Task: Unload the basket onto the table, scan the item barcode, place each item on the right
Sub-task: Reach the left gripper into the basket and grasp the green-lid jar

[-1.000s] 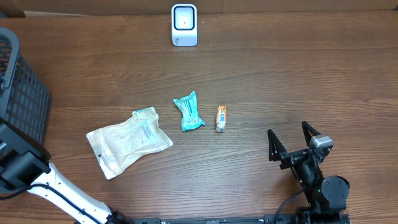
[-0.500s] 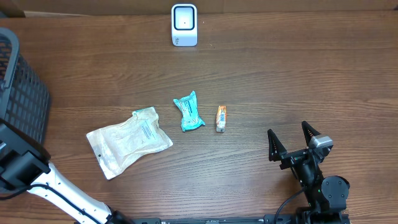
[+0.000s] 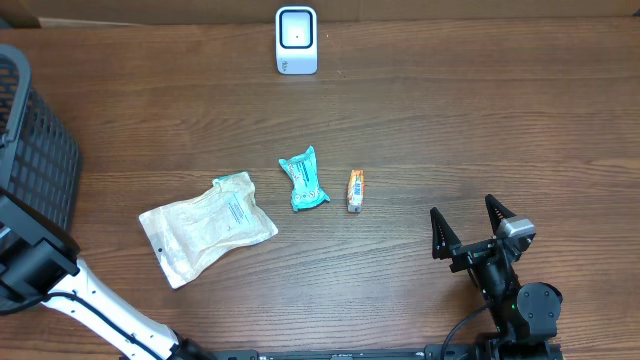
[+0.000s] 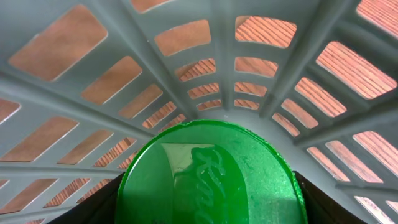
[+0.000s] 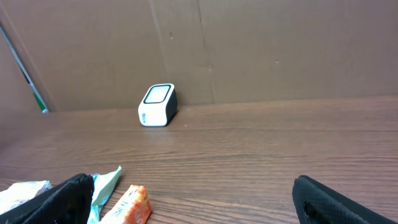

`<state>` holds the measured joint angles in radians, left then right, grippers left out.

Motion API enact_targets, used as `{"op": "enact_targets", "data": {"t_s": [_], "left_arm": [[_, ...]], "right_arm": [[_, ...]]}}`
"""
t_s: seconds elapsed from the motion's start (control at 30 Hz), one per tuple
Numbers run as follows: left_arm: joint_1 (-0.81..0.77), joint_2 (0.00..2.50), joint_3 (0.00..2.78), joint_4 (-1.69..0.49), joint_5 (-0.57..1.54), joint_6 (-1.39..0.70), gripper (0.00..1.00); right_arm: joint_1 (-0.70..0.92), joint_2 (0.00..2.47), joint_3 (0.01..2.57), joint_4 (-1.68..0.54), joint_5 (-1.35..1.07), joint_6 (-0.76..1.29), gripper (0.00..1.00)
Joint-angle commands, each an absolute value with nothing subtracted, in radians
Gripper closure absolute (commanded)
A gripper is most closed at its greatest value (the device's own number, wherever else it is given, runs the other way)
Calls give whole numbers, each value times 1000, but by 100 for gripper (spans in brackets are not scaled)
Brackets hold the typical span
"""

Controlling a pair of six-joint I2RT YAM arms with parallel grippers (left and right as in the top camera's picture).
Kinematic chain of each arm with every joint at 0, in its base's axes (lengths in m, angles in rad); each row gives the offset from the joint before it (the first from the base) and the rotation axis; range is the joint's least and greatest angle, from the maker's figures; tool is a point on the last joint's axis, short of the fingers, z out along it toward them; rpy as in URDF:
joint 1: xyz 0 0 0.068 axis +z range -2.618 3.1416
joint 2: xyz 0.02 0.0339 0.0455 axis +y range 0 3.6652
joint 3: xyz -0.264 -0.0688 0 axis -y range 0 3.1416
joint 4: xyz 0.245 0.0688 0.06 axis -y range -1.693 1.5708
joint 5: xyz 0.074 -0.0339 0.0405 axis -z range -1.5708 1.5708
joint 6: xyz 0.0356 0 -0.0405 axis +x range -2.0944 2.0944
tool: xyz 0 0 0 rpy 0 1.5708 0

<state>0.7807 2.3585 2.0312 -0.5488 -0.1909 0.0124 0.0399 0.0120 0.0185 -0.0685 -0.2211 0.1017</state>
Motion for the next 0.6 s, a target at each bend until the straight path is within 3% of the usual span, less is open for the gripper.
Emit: {"op": "enact_targets", "data": {"t_s": [0.0,0.2,0.57], "left_arm": [[786,2368,2030,-548,-182,-1,39],[785,2355,2030,-571,-181,-12,47],[785,2208,2030,-643,-115,-114,47]], "right_arm": [[38,4,8,-63,-218,104,0],[38,4,8,-63,-218,104,0],[38,4,8,-63,-218,104,0]]}}
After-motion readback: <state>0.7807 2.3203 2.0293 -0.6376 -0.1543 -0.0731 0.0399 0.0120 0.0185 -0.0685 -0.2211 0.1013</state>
